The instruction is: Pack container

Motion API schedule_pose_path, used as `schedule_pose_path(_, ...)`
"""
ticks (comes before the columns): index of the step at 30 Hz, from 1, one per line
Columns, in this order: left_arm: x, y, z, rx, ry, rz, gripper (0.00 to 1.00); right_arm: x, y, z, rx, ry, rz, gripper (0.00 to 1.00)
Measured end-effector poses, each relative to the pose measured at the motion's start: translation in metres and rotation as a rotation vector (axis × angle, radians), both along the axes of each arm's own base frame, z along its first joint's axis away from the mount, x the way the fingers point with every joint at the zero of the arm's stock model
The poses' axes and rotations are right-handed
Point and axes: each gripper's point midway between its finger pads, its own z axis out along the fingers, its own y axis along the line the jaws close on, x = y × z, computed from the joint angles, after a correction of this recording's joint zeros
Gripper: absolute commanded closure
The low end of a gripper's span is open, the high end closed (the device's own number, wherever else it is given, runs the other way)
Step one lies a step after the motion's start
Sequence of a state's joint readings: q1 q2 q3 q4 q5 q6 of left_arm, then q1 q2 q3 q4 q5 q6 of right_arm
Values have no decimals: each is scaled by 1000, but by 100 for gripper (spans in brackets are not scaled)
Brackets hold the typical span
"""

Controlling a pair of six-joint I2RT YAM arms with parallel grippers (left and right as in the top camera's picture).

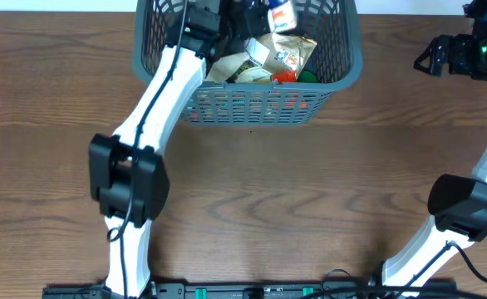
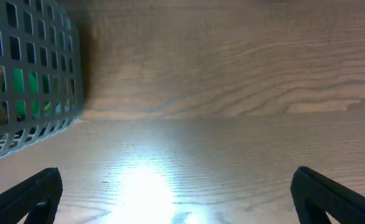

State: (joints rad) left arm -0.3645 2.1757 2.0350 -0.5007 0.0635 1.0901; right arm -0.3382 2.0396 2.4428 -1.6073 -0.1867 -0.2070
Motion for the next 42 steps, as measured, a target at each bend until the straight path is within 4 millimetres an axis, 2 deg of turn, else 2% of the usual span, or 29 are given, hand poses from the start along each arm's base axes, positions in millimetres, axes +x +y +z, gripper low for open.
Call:
schedule_pose_path(2,0,8,-11,18,28,12,78,-1,0,-1,1,5,0,1)
schedule_pose_path(3,1,11,-12,22,31,17,62,-1,0,-1,2,6,0,1)
schedule_pose_path(4,1,13,-12,26,32,21,46,-2,1,-1,3,7,0,1)
schedule_pose_path(5,1,14,-11,29,30,23,14,-2,1,-1,3,9,0,1)
schedule_pose_path(6,2,14,-11,31,29,24,2,-2,1,-1,3,9,0,1)
schedule_pose_path(10,1,16,-3,38,10,37,2,0,0,0,0,-1,0,1)
schedule_pose_path(13,-2,17,21,21,-29,55,2,9,-3,4,-13,-38,0,1)
schedule_pose_path(15,-6,20,53,-20,-79,83,2,17,-6,7,-23,-73,-7,1)
schedule_pose_path(17,-16,26,97,-83,-142,117,2,26,-9,12,-34,-115,-13,1)
schedule_pose_path(20,-43,42,171,-199,-240,172,2,41,-10,21,-54,-181,-8,1)
schedule_pose_path(22,-66,60,216,-277,-289,219,2,54,-5,28,-70,-234,7,1)
schedule_pose_path(24,-87,83,246,-345,-313,279,2,71,4,39,-90,-308,36,1)
schedule_pose_path(26,-104,109,264,-404,-315,356,2,90,19,53,-111,-390,78,1)
schedule_pose_path(28,-115,143,272,-476,-306,466,2,106,36,67,-125,-470,117,1)
schedule_pose_path(30,-120,174,271,-542,-284,583,1,122,55,88,-141,-572,157,1)
schedule_pose_path(33,-127,229,259,-641,-235,795,1,127,78,118,-151,-678,195,1)
schedule_pose_path(35,-137,260,244,-671,-186,922,2,113,87,133,-149,-695,208,1)
schedule_pose_path(37,-153,278,226,-677,-116,1025,2,89,90,145,-144,-679,206,1)
schedule_pose_path(39,-169,281,213,-672,-50,1076,2,60,89,152,-139,-641,182,1)
schedule_pose_path(42,-196,273,206,-673,16,1099,2,17,81,156,-145,-565,110,1)
